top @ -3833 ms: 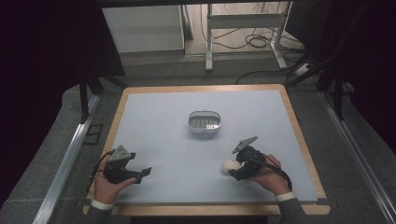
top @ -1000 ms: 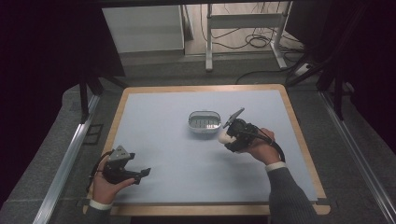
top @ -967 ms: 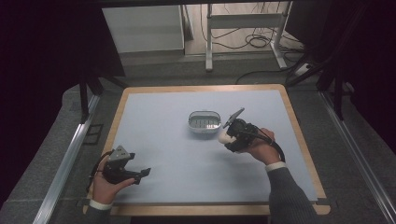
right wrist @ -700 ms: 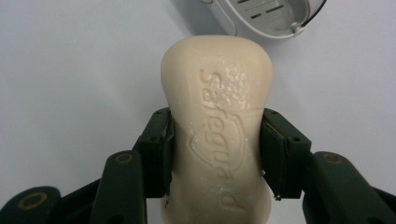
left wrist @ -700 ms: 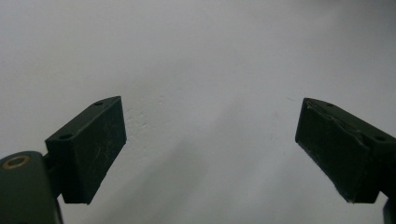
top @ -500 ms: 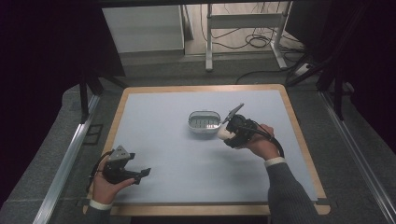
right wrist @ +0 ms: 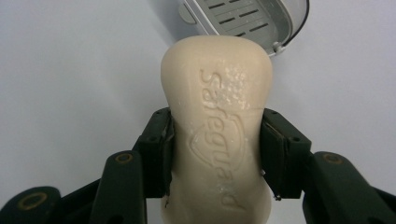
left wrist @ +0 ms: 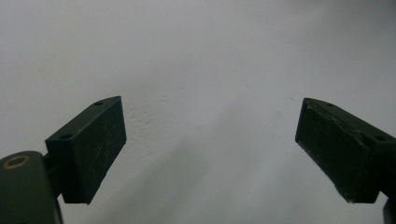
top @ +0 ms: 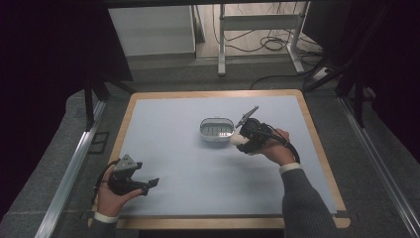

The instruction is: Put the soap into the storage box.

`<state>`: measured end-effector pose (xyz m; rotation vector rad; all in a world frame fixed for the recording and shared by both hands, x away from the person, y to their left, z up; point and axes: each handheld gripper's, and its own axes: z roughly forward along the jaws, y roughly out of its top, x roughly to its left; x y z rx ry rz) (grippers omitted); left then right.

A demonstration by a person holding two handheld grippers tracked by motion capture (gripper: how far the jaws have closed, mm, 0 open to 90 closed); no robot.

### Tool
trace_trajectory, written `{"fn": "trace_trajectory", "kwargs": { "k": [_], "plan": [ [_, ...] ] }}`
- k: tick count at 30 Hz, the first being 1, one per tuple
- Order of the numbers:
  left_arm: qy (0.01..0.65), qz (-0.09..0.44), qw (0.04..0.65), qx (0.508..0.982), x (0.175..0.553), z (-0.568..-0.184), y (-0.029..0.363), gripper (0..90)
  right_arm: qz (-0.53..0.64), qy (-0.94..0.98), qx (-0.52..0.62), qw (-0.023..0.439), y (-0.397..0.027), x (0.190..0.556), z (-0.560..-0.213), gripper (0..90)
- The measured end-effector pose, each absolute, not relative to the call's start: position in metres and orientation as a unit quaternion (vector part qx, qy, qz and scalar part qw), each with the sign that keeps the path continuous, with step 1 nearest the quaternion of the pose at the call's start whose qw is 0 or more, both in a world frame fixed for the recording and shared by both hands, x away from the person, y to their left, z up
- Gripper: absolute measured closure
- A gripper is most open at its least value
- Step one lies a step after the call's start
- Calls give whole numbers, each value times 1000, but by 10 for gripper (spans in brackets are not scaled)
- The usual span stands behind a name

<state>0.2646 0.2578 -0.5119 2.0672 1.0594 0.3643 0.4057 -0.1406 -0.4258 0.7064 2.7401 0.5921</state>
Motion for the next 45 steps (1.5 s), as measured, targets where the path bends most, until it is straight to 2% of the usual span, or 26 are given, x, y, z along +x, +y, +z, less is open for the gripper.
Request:
{"fn": "trace_trajectory", "kwargs": {
  "k": [17,30,45],
  "plan": [
    [417,142,395,806,265,-511,261,92,195,940,248,127,-128,422,-435,493],
    [410,135,397,810,267,-514,257,92,183,943,245,134,-110,431,-427,493],
    [407,132,394,814,269,-516,253,92,178,950,221,134,-82,457,-426,492]
  ]
}}
